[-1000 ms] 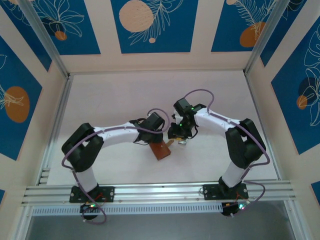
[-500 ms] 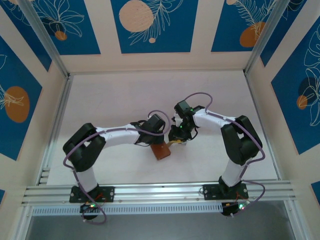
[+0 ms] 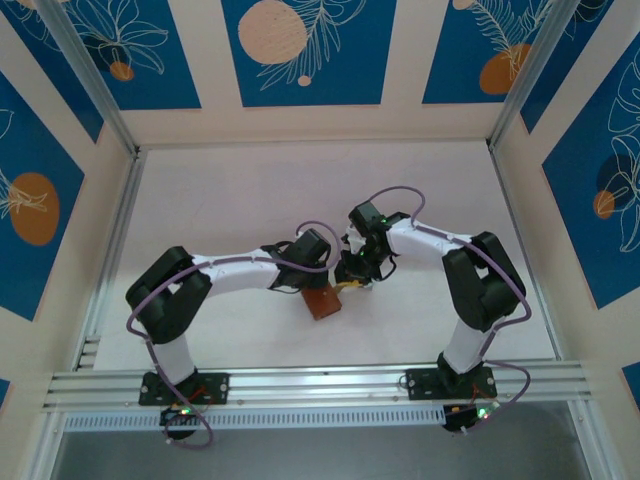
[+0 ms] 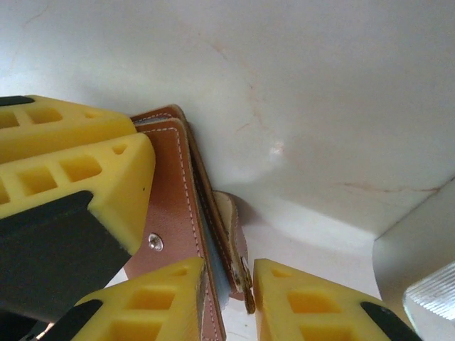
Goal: Put the credit cards into the card holder
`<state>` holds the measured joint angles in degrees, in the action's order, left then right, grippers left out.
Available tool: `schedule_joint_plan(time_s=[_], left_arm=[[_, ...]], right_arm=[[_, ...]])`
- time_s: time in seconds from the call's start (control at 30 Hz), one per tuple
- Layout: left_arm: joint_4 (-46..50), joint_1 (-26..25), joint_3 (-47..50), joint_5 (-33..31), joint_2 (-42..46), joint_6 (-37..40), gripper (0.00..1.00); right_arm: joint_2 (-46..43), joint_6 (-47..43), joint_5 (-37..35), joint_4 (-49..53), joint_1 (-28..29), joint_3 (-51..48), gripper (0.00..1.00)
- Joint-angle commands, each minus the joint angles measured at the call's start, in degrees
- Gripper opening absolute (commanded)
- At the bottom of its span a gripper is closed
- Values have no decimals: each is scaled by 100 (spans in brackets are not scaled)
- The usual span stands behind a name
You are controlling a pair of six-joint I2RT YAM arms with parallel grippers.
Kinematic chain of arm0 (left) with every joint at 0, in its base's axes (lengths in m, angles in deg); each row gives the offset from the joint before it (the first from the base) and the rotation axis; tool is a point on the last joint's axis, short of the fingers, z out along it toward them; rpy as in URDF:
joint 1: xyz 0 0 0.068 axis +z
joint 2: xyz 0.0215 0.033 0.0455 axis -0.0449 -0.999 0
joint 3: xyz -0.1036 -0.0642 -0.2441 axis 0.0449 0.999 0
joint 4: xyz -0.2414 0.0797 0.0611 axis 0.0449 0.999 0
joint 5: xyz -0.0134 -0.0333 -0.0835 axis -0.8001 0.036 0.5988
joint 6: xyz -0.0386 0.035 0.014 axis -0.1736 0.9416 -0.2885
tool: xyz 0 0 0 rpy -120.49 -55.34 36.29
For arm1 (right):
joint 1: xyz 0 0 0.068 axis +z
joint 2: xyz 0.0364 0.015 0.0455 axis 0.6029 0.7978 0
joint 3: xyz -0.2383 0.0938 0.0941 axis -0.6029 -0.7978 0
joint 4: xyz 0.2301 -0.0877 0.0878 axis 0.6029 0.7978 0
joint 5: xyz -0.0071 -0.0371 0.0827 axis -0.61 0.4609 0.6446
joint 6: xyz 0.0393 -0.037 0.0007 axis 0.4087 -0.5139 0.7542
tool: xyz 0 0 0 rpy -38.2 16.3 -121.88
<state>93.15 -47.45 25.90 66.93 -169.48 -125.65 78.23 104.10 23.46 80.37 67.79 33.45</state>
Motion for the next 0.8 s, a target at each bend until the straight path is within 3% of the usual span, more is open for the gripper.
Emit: schedule_joint_plan(time_s=[0.0, 0.63, 0.77], left_arm=[[170, -131, 172, 64, -130, -76, 18], [148, -149, 212, 54, -120, -88, 17], [144, -163, 213, 55, -139, -95, 17]], right_arm=[[-232, -39, 270, 102, 13, -98, 24], [-182, -11, 335, 49, 22, -78, 12], [-175, -37, 395, 71, 48, -66, 13]])
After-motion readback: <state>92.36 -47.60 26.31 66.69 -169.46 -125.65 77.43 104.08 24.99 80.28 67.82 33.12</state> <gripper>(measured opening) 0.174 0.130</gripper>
